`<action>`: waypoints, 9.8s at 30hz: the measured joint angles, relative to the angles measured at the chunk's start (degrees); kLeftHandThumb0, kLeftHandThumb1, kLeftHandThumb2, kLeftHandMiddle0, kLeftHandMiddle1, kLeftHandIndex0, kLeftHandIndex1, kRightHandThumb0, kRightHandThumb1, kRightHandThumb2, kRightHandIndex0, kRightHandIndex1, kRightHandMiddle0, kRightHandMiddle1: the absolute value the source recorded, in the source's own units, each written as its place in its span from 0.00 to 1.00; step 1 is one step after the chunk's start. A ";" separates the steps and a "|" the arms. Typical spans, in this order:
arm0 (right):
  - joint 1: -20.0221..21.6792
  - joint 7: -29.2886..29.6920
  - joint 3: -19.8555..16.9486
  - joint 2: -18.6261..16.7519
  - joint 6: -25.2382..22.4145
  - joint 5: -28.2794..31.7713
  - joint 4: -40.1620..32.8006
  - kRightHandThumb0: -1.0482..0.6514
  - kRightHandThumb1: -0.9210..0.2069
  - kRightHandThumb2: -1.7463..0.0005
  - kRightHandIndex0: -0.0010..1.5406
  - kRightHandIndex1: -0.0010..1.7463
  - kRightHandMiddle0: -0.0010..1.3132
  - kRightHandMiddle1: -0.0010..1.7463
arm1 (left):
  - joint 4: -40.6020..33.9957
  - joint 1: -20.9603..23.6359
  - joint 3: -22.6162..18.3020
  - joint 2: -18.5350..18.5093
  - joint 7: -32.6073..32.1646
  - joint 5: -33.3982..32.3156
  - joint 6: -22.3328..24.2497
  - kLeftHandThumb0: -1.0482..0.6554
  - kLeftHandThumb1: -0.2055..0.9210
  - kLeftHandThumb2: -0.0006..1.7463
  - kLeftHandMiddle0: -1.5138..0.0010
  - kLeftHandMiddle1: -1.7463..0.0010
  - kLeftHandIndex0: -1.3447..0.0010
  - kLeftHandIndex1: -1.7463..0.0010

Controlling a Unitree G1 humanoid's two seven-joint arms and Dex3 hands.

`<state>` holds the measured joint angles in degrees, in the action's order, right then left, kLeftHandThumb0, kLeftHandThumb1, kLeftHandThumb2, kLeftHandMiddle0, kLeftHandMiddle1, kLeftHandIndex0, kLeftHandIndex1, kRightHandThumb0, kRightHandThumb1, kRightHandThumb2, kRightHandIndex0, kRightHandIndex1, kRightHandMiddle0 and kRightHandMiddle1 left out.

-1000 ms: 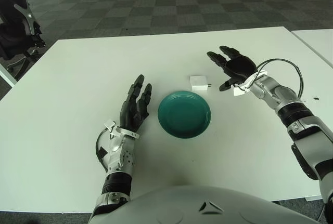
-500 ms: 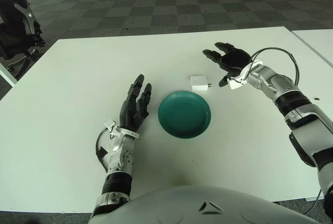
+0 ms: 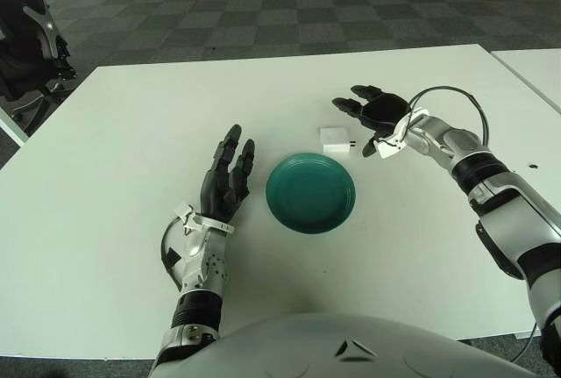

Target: Put the charger into the plate.

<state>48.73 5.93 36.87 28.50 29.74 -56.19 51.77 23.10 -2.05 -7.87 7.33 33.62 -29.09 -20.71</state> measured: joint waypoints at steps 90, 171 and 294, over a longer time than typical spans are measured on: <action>4.30 -3.00 0.82 -15.28 -13.00 9.43 22.36 0.01 0.00 0.94 0.00 0.00 0.00 0.00 | -1.98 -0.99 2.21 -0.05 5.07 -3.47 6.82 0.00 1.00 0.12 1.00 1.00 1.00 1.00; 7.42 -4.23 -1.06 -12.11 -12.55 13.63 22.47 0.33 0.53 0.26 0.76 1.00 0.46 1.00 | -2.22 -1.73 5.55 -0.14 2.25 -5.91 -0.60 0.00 1.00 0.24 1.00 1.00 0.97 0.99; -21.02 -3.61 0.90 -3.67 -1.78 -0.16 -28.02 0.00 0.00 0.53 0.00 0.00 0.00 0.00 | 5.90 4.55 2.92 -0.12 -20.50 7.42 -16.12 0.13 1.00 0.50 0.92 1.00 1.00 0.65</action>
<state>27.71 2.32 37.76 24.83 27.96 -56.35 23.74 29.01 2.50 -4.95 7.21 13.11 -21.66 -36.83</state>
